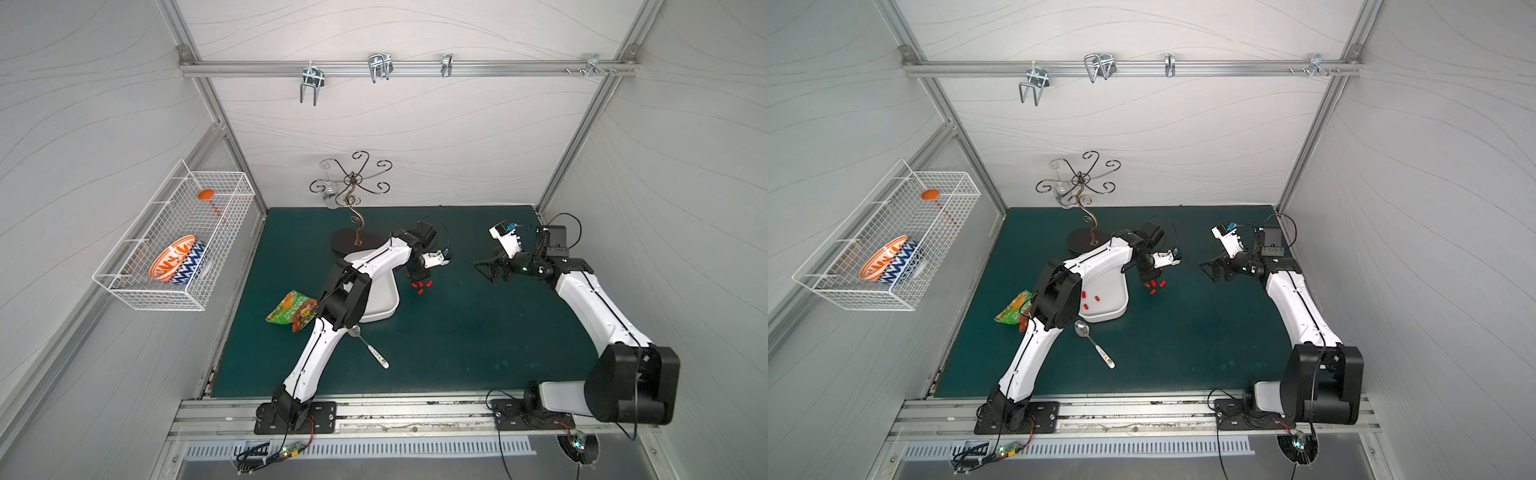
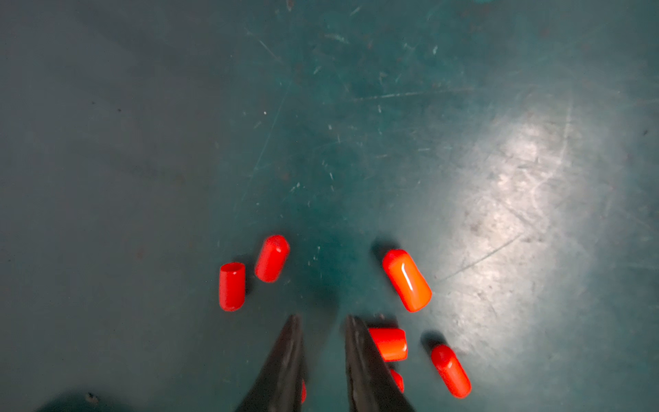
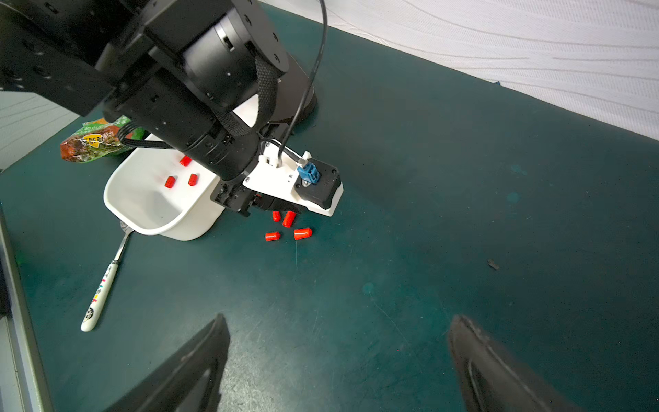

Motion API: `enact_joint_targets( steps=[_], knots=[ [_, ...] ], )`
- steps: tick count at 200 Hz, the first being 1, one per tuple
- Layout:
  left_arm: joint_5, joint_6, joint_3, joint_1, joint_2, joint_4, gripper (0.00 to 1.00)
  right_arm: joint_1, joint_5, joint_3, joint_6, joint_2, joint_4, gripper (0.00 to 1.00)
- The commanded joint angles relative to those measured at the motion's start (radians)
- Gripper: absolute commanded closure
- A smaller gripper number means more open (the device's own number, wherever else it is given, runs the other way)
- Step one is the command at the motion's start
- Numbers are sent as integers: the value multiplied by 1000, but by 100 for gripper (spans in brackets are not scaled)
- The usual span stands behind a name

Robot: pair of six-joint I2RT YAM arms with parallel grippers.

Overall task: Take the screw protection sleeves out of the storage box
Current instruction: Place the screw protection sleeve at the center of the board.

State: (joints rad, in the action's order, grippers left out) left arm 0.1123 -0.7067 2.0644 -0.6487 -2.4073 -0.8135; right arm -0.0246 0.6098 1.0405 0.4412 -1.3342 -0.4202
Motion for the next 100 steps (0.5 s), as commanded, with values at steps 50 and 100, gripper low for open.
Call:
enact_joint_targets(
  steps=[50,100],
  knots=[
    [180,73,-21,68,209,-110,72,-1,14,13,0,10,-21,1],
    [200,121,-255,159,427,-121,70,-70,-20,30,18,6,-38,1]
  ],
)
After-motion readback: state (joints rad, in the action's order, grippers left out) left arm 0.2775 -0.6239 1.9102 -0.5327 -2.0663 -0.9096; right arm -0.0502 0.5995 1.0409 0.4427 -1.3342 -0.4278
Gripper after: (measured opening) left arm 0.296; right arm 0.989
